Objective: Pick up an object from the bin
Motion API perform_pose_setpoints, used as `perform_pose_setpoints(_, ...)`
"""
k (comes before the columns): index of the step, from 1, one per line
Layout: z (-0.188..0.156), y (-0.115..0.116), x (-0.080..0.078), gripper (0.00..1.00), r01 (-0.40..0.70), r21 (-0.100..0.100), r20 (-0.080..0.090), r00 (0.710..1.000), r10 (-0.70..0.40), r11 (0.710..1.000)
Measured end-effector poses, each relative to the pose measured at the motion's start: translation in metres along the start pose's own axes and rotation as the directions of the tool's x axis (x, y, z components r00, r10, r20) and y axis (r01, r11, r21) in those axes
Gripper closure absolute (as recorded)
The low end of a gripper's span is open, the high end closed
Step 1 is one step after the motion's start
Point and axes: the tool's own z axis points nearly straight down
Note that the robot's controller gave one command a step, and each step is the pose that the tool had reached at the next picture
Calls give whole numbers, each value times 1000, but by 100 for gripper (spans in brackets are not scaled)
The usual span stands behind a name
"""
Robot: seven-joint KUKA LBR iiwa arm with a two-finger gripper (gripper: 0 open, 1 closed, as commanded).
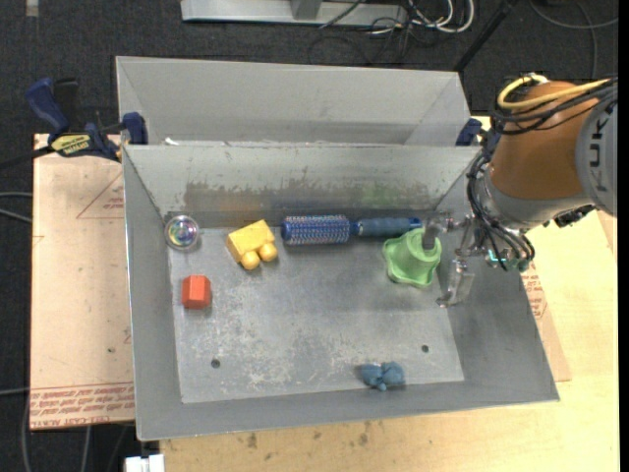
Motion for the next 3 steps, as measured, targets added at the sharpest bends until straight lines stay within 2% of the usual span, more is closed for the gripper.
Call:
perform_pose_setpoints(1, 15, -6, -5, 0, 76, 2, 8, 997, -76, 997)
perform_pose_setpoints(2, 42, 5, -23, 0, 93, 7, 33, 995, -94, 996)
perform_pose_setpoints(3, 58, 2, -42, 0, 93, 8, 47, 995, -93, 996)
